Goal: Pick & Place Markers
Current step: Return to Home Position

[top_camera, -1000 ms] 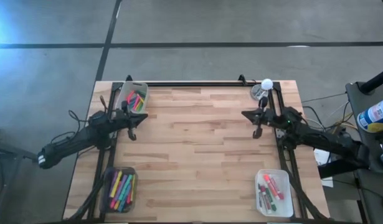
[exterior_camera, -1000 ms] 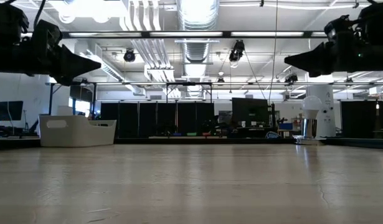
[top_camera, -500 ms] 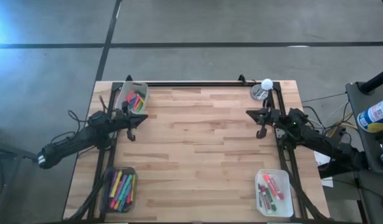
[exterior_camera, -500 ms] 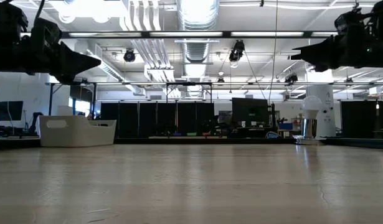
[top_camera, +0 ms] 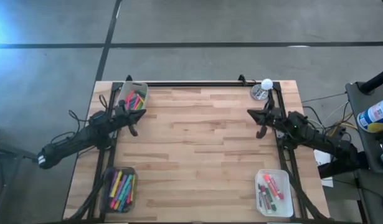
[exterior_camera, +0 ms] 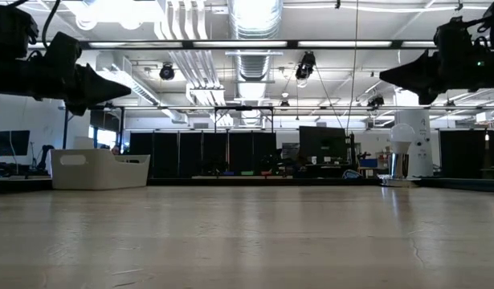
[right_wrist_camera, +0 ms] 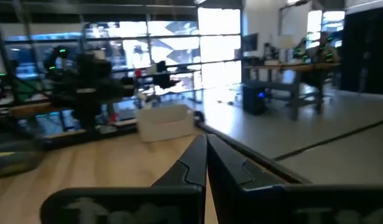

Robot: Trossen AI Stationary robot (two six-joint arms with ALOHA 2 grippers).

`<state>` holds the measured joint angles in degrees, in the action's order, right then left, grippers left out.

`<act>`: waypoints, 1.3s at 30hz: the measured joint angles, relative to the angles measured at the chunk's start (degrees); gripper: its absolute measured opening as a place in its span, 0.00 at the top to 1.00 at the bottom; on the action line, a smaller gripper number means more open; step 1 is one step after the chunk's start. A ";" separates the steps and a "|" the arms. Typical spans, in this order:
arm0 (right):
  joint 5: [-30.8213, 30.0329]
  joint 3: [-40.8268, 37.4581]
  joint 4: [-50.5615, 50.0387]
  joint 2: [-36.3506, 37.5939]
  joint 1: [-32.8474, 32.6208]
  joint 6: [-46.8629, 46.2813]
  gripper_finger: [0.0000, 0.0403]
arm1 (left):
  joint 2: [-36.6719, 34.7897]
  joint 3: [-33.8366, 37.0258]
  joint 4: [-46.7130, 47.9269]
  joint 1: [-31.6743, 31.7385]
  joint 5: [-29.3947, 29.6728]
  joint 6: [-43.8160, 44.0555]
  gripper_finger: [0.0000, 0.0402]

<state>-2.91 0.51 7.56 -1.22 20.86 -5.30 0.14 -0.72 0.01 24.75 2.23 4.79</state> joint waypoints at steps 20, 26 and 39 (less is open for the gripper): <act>-2.19 0.00 -6.17 -1.77 -7.36 -3.29 0.98 | 0.16 0.19 -1.31 0.02 -0.63 5.69 1.00; -2.17 0.00 -6.13 -1.92 -7.34 -2.51 0.98 | 0.20 0.16 -1.31 0.02 -0.71 6.10 1.00; -2.15 0.00 -6.13 -1.94 -7.34 -2.62 0.98 | 0.22 0.16 -1.36 0.02 -0.84 6.12 1.00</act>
<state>-5.06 0.51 1.43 -3.16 13.52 -7.92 0.36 -0.56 -1.34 24.77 1.39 10.92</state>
